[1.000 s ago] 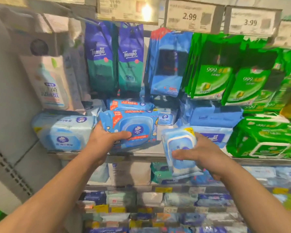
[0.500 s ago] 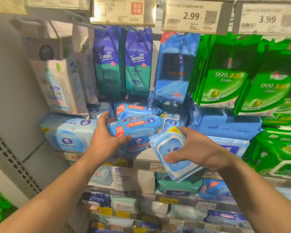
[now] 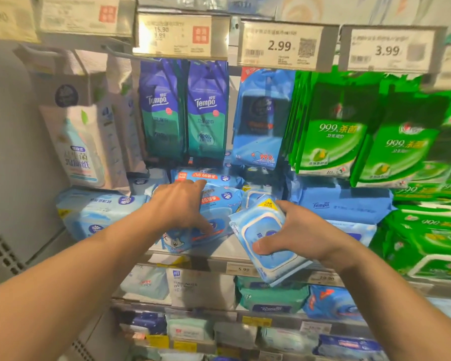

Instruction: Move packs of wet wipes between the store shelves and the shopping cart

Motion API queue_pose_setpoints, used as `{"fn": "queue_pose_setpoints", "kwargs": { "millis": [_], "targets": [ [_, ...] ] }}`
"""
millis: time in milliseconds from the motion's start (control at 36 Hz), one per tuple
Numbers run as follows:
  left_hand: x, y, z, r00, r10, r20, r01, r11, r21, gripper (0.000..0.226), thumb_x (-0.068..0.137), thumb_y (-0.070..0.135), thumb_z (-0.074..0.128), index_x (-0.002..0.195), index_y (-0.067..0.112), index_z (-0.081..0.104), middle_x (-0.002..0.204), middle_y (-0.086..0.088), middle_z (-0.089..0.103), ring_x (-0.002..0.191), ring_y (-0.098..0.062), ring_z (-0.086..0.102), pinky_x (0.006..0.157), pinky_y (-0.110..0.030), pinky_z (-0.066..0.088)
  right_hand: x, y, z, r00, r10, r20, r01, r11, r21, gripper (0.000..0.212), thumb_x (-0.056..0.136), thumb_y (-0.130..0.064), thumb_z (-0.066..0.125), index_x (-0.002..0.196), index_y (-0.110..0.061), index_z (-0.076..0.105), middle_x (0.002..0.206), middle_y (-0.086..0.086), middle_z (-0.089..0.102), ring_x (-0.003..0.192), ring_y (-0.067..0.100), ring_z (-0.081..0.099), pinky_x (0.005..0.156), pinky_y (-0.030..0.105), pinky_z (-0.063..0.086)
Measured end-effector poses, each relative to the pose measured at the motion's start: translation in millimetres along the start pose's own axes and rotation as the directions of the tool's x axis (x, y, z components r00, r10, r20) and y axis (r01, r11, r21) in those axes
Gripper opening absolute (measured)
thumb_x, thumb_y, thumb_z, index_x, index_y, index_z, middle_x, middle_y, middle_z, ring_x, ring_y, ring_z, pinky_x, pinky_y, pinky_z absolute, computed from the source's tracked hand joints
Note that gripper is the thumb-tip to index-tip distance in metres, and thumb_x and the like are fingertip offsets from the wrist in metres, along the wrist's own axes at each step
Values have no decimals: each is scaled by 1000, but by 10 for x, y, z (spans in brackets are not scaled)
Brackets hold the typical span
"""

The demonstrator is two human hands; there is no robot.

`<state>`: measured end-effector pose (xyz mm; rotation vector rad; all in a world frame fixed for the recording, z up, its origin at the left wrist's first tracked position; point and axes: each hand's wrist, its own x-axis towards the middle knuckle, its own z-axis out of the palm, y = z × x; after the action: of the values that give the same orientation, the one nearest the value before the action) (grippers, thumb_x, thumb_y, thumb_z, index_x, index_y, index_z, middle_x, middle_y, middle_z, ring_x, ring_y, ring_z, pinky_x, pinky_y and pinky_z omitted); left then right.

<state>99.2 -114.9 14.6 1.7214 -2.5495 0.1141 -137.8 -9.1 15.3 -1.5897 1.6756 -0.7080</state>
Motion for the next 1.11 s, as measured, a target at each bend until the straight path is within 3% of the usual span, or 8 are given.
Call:
{"fn": "queue_pose_setpoints", "kwargs": {
  "millis": [278,389,556,694,806,944,1028,1111],
  "targets": [
    [252,-152,-19,983,153,105,-158,986,48,98,64,60,78,147,36,32,122,8,65,114,-23,61,87,-39,53,14,-76,-13,996,-64,-66,58,995,-84,64,56,-22,97,111,-27,63,87,-10,76,69,3,68,64,18,55],
    [325,-199,27,980,170,102,-177,982,70,96,70,50,79,150,35,28,129,4,61,123,-25,55,93,-39,50,77,-56,61,995,-83,-59,70,978,-197,78,49,-34,97,117,-28,59,107,-7,70,97,11,68,85,30,58],
    [341,-226,53,980,160,119,-173,979,112,94,75,49,77,150,34,24,142,0,51,131,-27,46,99,-42,45,121,-53,177,998,-53,-40,29,888,-459,128,56,-50,93,158,-20,21,142,0,36,138,19,36,109,27,35],
    [292,-195,116,985,156,73,-163,981,105,88,78,44,75,151,31,27,144,0,49,129,-27,50,103,-41,43,201,-23,247,997,-63,-43,28,826,-563,138,56,-53,91,162,-18,9,155,5,31,147,23,26,121,34,27],
    [157,-100,130,977,170,-129,-187,973,-138,82,77,31,75,150,19,38,142,-5,53,130,-27,49,102,-32,39,293,-46,233,992,-124,9,103,779,-618,137,58,-50,89,163,-18,6,158,5,27,148,24,21,122,33,23],
    [-8,69,312,868,130,-479,-334,867,-370,49,79,20,66,128,19,61,122,-2,62,116,-25,54,99,-37,47,419,-76,226,980,-176,91,188,685,-703,132,58,-45,90,161,-11,13,152,8,33,142,27,28,118,33,29],
    [-124,213,427,899,23,-437,-297,765,-571,30,82,26,65,112,24,69,103,8,68,93,-12,61,89,-32,50,483,-46,194,978,-131,165,210,650,-730,128,60,-38,91,160,-13,15,145,8,38,137,27,32,113,34,36],
    [-197,322,473,976,-125,-181,-72,598,-798,19,88,36,67,105,30,70,90,15,72,87,-5,67,87,-27,51,517,-26,160,971,-106,213,232,608,-759,132,61,-37,91,163,-15,9,154,9,31,143,27,27,116,33,31]
  ]
}}
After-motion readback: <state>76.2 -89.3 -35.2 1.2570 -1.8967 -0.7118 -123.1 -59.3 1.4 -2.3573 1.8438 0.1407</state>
